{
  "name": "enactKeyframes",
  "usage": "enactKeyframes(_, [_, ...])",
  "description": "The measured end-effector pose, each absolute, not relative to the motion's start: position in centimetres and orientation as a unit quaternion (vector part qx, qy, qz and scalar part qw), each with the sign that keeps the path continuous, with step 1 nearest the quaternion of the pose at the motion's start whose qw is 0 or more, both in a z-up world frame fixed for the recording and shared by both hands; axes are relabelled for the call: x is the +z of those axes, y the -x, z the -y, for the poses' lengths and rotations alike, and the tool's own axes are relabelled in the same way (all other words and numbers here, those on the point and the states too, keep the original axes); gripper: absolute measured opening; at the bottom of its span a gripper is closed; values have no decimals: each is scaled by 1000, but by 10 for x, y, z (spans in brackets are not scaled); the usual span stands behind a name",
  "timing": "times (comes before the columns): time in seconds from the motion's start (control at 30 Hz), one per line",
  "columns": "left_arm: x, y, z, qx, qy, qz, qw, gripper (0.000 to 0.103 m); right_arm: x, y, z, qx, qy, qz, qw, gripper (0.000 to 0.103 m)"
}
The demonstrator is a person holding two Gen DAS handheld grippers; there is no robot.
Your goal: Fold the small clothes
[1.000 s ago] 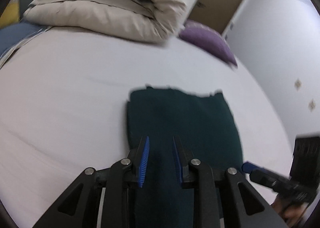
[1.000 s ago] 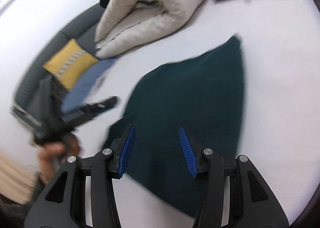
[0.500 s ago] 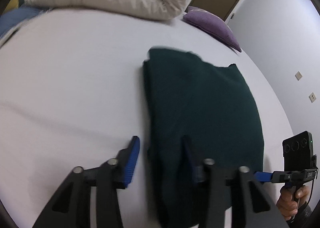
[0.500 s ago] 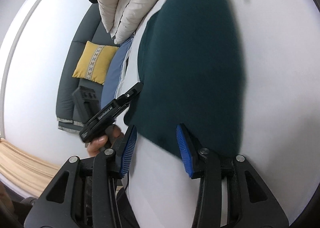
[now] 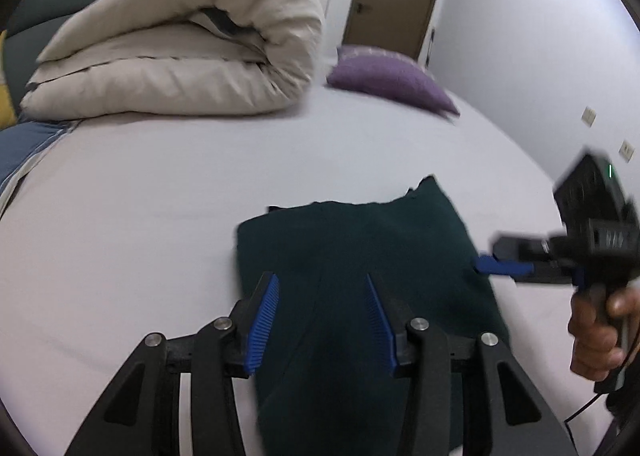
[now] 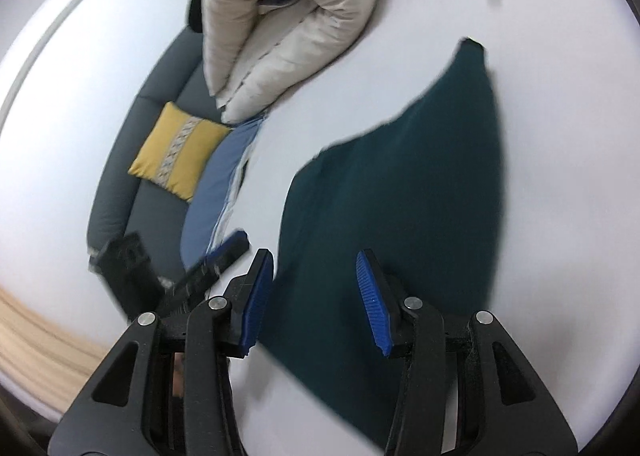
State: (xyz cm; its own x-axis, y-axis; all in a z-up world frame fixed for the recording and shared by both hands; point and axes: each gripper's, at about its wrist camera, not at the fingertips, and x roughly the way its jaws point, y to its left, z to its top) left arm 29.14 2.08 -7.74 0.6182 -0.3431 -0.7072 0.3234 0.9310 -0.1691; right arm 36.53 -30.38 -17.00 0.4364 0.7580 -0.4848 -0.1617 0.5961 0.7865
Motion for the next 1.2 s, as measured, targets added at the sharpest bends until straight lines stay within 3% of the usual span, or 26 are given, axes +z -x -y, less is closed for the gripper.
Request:
enactKeyframes(0.2, [-127,-342,-21,-155,14,-453,878,50,-187,-436,287,268,-332,-477,768,41])
enactKeyframes(0.37, [-132,-344,-28,-160,30,-446,880,55,-208,-481,304,233,-362,-469,771,41])
enactKeyframes(0.43, [-134,-347,-29,-161,39,-449,878,56,-222,-487,314,220,-384,-471,763,37])
enactKeyframes(0.5, [-136,-350,-31,-165,50,-451,876,58,-230,-488,321,216,-398,-469,758,25])
enactKeyframes(0.6, [-137,-354,-38,-178,76,-450,872,58,-235,-496,329,211,-408,-452,765,25])
enactKeyframes(0.73, [-128,-341,-66,-181,137,-444,867,57,-232,-477,367,165,-426,-415,787,39])
enactKeyframes(0.8, [-122,-329,-85,-181,168,-437,865,59,-223,-457,381,158,-410,-403,803,61])
enactKeyframes(0.9, [-124,-312,-109,-185,211,-445,851,65,-221,-424,397,163,-404,-408,803,64])
enactKeyframes(1.13, [-146,-296,-117,-210,253,-493,806,69,-239,-363,383,209,-410,-450,765,65])
enactKeyframes(1.2, [-151,-300,-114,-221,268,-506,789,76,-241,-357,370,221,-401,-456,763,65])
